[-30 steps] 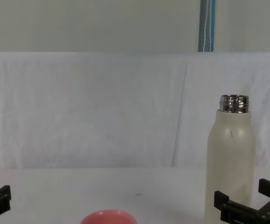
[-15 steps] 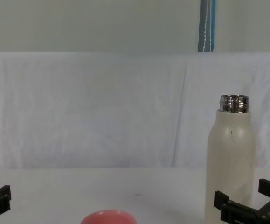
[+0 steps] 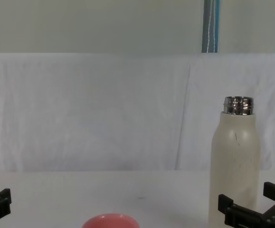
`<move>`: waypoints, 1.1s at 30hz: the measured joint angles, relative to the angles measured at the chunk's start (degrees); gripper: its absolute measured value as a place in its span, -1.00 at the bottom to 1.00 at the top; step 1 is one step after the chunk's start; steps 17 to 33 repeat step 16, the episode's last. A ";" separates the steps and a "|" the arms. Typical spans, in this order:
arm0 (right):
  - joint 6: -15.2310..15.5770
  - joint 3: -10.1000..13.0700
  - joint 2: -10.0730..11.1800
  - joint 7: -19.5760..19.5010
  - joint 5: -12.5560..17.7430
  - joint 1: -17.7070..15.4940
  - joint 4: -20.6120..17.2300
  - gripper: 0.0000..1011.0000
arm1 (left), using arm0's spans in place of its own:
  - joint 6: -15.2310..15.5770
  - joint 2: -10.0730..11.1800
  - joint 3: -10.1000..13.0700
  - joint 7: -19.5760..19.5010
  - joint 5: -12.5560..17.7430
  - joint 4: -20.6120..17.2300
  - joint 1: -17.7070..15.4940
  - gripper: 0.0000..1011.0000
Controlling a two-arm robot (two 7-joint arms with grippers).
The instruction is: Grasp the thermos with one hand and pour water into the cup lid.
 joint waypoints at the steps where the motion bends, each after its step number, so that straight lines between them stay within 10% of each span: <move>1: 0.00 0.00 0.00 0.00 0.00 0.00 0.00 0.98 | 0.00 0.00 0.00 0.00 0.00 0.00 0.00 0.98; 33: 0.00 0.00 0.00 0.00 0.00 0.00 0.00 0.98 | 0.00 0.00 0.00 0.00 0.00 0.00 0.00 0.98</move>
